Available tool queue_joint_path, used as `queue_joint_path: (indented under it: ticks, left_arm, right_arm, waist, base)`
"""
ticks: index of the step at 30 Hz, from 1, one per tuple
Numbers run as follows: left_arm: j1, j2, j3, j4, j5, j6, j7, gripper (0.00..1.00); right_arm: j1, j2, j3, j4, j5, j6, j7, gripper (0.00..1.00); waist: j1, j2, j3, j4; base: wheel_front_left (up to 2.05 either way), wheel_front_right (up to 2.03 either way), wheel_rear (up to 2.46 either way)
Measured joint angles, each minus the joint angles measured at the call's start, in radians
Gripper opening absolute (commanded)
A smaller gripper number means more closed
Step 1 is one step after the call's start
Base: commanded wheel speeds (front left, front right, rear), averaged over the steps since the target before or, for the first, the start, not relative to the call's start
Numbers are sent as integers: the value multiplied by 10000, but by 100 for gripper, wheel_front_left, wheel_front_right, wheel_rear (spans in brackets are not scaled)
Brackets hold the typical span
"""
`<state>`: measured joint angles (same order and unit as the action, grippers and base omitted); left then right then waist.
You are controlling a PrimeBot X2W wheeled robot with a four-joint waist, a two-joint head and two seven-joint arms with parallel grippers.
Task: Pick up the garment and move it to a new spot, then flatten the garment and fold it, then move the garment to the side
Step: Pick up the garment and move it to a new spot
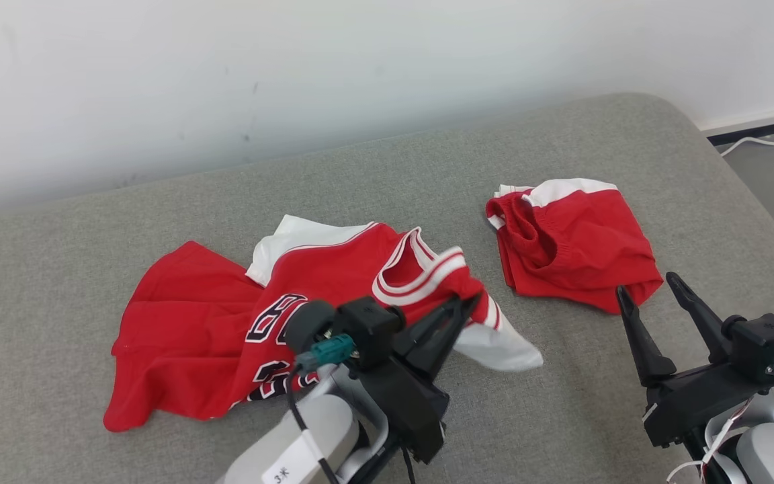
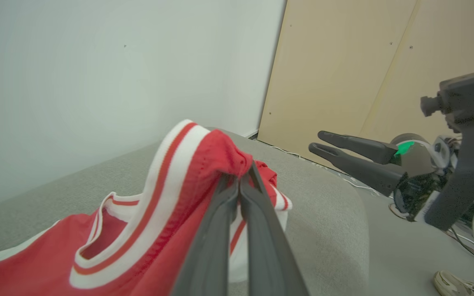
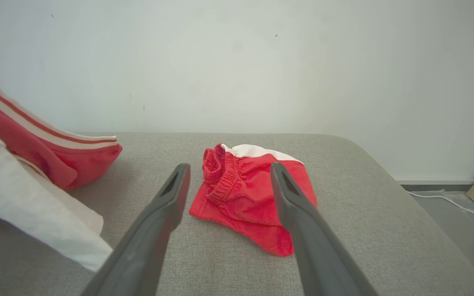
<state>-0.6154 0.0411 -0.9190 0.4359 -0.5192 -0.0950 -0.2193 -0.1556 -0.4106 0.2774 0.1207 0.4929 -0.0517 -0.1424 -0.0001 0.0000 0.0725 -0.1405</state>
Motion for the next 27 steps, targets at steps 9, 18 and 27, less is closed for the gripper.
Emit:
queue_joint_path:
  ticks: [9, 18, 27]
  left_arm:
    - [22, 10, -775, 746, -1200, 633, 351, 0]
    - [-65, 38, -1210, 1149, -2612, 917, 481, 100]
    - [-935, 35, -1367, 763, -2723, 1127, 236, 100]
  right_arm:
    - [-165, 155, 192, 73, 0, 82, -86, 100]
    - [-236, 198, 222, 171, -4, 165, -167, 100]
    - [-379, 215, 230, 366, -2, 180, -253, 100]
  waist:
    - [0, 0, 176, -109]
    - [2, 0, 427, -100]
    - [1, 0, 450, 389]
  base:
    - [0, 0, 0]
    - [0, 0, 0]
    - [0, 0, 0]
